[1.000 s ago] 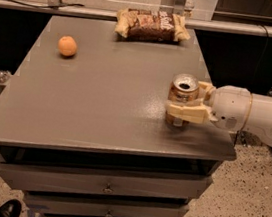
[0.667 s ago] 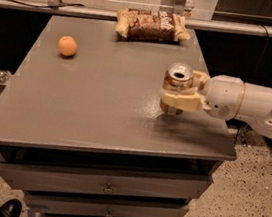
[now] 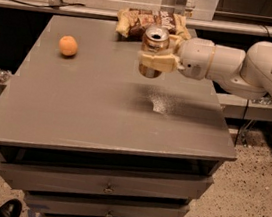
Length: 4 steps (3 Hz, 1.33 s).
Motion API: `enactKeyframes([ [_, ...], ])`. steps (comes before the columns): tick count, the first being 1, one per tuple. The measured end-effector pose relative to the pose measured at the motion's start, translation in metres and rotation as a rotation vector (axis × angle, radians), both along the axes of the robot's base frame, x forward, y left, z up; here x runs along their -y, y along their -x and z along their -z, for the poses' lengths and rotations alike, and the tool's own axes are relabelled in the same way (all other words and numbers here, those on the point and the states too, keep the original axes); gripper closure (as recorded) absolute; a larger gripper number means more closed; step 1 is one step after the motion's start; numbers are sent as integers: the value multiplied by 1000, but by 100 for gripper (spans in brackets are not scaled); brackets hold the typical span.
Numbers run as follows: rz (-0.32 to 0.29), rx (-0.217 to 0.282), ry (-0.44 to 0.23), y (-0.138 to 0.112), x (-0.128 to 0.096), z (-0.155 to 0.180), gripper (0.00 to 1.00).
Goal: Move orange can near orange
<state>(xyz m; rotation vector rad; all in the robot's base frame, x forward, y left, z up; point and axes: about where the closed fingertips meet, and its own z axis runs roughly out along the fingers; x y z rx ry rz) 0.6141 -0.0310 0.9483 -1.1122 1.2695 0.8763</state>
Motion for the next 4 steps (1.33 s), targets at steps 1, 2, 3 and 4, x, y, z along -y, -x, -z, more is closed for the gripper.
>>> enactKeyframes([
  [1, -15, 36, -27, -38, -38, -7, 100],
  [2, 4, 65, -42, -75, -63, -10, 100],
  [3, -8, 64, -23, -102, -90, -7, 100],
  [4, -45, 39, 13, -116, -120, 3, 100],
])
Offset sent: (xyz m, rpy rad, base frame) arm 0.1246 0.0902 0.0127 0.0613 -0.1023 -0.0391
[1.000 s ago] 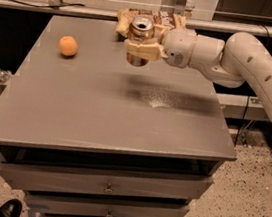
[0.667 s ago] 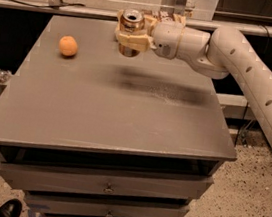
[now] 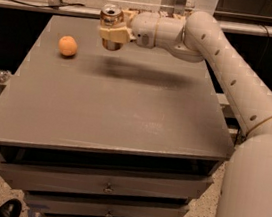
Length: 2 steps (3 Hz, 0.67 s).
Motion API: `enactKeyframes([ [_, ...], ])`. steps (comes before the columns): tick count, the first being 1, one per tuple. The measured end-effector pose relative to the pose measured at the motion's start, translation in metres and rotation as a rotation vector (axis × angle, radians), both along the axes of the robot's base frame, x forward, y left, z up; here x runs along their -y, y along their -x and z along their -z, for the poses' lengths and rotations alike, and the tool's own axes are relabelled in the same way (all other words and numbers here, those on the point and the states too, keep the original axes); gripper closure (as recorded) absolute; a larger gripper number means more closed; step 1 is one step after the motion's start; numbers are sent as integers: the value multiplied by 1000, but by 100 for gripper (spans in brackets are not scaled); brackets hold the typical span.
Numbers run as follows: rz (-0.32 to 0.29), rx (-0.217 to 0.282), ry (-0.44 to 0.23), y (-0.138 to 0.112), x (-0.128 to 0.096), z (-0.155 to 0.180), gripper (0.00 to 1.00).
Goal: Move orange can near orange
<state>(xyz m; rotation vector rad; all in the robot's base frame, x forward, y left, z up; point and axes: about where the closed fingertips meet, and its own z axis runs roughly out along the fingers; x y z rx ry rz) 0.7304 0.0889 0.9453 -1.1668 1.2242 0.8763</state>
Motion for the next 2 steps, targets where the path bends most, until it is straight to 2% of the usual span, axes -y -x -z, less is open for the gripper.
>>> enactKeyframes([
  [2, -63, -61, 40, -10, -43, 30, 100],
])
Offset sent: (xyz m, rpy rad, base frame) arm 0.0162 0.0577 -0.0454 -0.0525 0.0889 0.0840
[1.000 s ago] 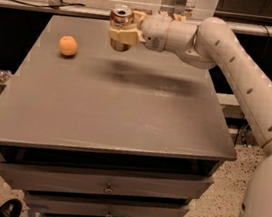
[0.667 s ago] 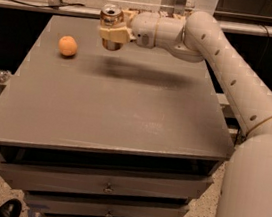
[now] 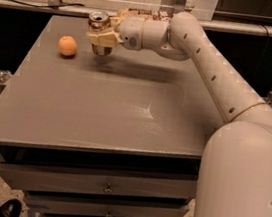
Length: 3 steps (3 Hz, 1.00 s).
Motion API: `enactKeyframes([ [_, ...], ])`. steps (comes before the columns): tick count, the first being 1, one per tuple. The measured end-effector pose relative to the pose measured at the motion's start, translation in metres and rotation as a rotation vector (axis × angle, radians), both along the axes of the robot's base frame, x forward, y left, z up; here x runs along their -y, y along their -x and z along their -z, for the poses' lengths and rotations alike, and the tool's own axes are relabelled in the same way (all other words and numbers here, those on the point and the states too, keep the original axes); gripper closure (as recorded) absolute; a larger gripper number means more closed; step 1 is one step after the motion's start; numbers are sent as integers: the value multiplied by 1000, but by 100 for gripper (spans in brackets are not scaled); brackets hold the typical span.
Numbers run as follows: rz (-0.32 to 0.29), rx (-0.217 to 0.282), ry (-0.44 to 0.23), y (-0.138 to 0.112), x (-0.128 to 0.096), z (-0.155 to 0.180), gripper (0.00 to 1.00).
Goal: Move orange can near orange
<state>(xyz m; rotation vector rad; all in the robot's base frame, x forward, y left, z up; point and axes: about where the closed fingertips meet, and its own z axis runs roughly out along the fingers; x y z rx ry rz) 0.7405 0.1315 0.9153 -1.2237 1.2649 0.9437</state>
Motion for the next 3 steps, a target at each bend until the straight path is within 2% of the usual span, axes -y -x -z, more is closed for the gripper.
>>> enactKeyframes([
  [2, -22, -29, 1, -10, -23, 11, 100],
  [3, -21, -59, 4, -12, -26, 17, 84],
])
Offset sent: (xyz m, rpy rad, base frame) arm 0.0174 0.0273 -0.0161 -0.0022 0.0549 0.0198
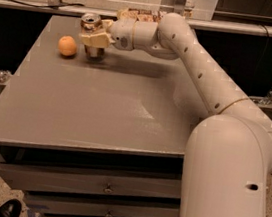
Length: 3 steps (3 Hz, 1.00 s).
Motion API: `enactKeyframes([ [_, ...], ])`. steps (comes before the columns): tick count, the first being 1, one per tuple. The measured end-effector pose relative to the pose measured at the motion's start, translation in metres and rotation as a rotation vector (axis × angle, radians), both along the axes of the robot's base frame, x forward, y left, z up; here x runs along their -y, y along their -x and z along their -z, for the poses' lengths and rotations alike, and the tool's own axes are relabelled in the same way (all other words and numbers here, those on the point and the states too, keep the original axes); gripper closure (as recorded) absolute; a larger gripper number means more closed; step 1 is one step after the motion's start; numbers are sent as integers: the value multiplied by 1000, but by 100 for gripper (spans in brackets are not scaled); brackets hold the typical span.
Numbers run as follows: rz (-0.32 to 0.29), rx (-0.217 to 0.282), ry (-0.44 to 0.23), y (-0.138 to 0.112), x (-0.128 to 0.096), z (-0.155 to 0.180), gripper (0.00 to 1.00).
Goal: Move orange can near orange
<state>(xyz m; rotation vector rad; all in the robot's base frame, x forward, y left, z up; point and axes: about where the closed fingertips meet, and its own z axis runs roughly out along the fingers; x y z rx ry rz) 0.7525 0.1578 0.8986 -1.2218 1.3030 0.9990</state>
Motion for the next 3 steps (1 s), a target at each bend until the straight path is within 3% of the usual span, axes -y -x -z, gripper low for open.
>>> enactKeyframes([
  [3, -2, -43, 2, -1, -4, 10, 13],
])
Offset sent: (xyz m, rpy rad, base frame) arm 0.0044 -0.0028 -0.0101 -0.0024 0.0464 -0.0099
